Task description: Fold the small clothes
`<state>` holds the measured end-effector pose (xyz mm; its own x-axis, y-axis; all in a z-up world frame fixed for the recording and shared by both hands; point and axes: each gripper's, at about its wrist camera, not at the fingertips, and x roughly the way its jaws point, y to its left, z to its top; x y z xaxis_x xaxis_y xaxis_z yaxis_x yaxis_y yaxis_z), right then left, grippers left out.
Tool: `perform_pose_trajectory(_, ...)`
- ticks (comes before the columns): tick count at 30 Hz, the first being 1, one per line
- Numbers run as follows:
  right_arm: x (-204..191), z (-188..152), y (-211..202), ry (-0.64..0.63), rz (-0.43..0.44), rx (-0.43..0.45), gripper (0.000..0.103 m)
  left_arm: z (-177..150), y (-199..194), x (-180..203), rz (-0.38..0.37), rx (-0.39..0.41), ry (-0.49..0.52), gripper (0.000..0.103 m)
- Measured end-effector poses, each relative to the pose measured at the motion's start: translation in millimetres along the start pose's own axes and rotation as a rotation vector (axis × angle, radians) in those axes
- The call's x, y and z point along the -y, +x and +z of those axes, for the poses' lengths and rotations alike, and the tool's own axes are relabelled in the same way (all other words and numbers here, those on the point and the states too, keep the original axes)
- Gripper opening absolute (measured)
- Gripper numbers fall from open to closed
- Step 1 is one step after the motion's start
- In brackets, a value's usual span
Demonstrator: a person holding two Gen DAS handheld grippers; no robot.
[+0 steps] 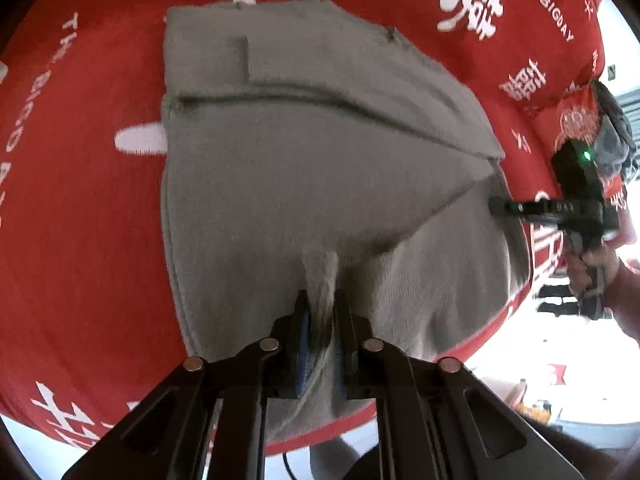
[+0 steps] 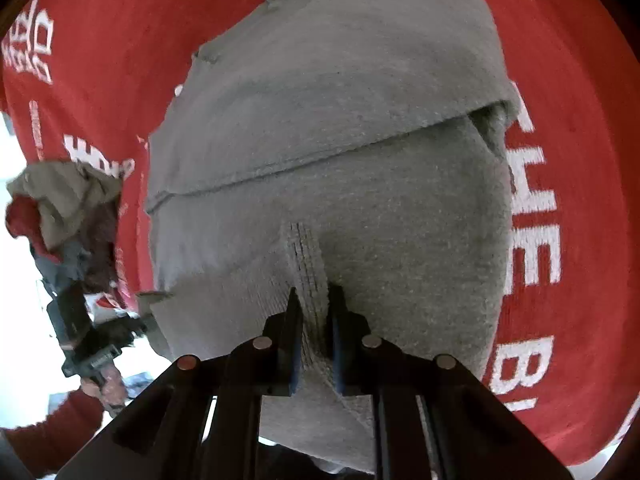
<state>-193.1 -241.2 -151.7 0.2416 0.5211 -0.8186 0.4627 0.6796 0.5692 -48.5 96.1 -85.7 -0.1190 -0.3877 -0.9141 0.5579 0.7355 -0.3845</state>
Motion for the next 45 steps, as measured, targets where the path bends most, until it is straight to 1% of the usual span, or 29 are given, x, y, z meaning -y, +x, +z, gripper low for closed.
perform_pose_trajectory(2, -11, -4, -13, -0.049, -0.017, 0.047, 0.006, 3, -12, 2, -0.014, 0.049, -0.025, 0.007)
perform_pose_trajectory(3, -20, -6, -26, -0.069, -0.014, 0.085, 0.006, 4, -19, 3, -0.014, 0.067, -0.029, 0.007)
perform_pose_trajectory(6, -31, -7, -53, -0.069, 0.005, 0.155, 0.006, 14, -41, 9, 0.001, 0.126, -0.024, 0.007)
perform_pose_trajectory(9, -45, 1, -77, -0.095, -0.016, 0.213, 0.006, 33, -61, 11, 0.006, 0.178, -0.020, 0.007)
perform_pose_trajectory(13, -70, 24, -104, -0.171, -0.074, 0.289, 0.006, 68, -84, 20, 0.018, 0.259, -0.002, 0.007)
perform_pose_trajectory(18, -85, 71, -127, -0.235, -0.095, 0.353, 0.006, 120, -97, 19, 0.038, 0.339, 0.005, 0.007)
perform_pose_trajectory(20, -85, 94, -128, -0.239, -0.101, 0.369, 0.006, 142, -94, 15, 0.051, 0.362, -0.002, 0.007)
perform_pose_trajectory(22, -79, 113, -125, -0.236, -0.113, 0.374, 0.006, 159, -85, 10, 0.066, 0.365, -0.009, 0.007)
perform_pose_trajectory(23, -75, 124, -119, -0.231, -0.122, 0.373, 0.006, 173, -75, 5, 0.087, 0.364, -0.015, 0.007)
perform_pose_trajectory(26, -59, 153, -95, -0.204, -0.151, 0.350, 0.006, 199, -45, -8, 0.130, 0.348, -0.051, 0.007)
perform_pose_trajectory(28, -48, 170, -77, -0.185, -0.165, 0.326, 0.006, 212, -26, -16, 0.153, 0.335, -0.071, 0.007)
perform_pose_trajectory(31, -31, 192, -44, -0.173, -0.209, 0.287, 0.006, 228, 10, -31, 0.215, 0.290, -0.104, 0.007)
perform_pose_trajectory(33, -18, 204, -21, -0.155, -0.233, 0.250, 0.006, 235, 32, -40, 0.274, 0.247, -0.119, 0.007)
perform_pose_trajectory(34, -13, 208, -11, -0.150, -0.242, 0.230, 0.006, 236, 41, -43, 0.323, 0.230, -0.127, 0.008)
perform_pose_trajectory(35, -10, 211, -1, -0.155, -0.257, 0.214, 0.006, 237, 44, -45, 0.348, 0.223, -0.131, 0.009)
perform_pose_trajectory(36, -9, 212, 4, -0.163, -0.265, 0.210, 0.007, 238, 45, -48, 0.367, 0.212, -0.146, 0.020)
perform_pose_trajectory(37, -8, 213, 6, -0.169, -0.268, 0.214, 0.007, 238, 42, -51, 0.390, 0.215, -0.166, 0.037)
perform_pose_trajectory(38, -8, 214, 5, -0.167, -0.270, 0.221, 0.007, 237, 37, -52, 0.421, 0.218, -0.183, 0.049)
perform_pose_trajectory(39, -8, 215, 2, -0.160, -0.265, 0.228, 0.010, 236, 31, -53, 0.442, 0.228, -0.196, 0.060)
perform_pose_trajectory(41, -9, 215, -9, -0.153, -0.290, 0.242, 0.013, 231, 13, -54, 0.464, 0.251, -0.210, 0.060)
perform_pose_trajectory(43, -9, 214, -22, -0.149, -0.318, 0.255, 0.027, 223, -4, -54, 0.452, 0.250, -0.216, 0.063)
perform_pose_trajectory(44, -8, 211, -32, -0.139, -0.304, 0.264, 0.030, 218, -11, -52, 0.451, 0.249, -0.213, 0.063)
perform_pose_trajectory(45, -6, 207, -40, -0.127, -0.286, 0.270, 0.035, 214, -15, -51, 0.446, 0.244, -0.207, 0.063)
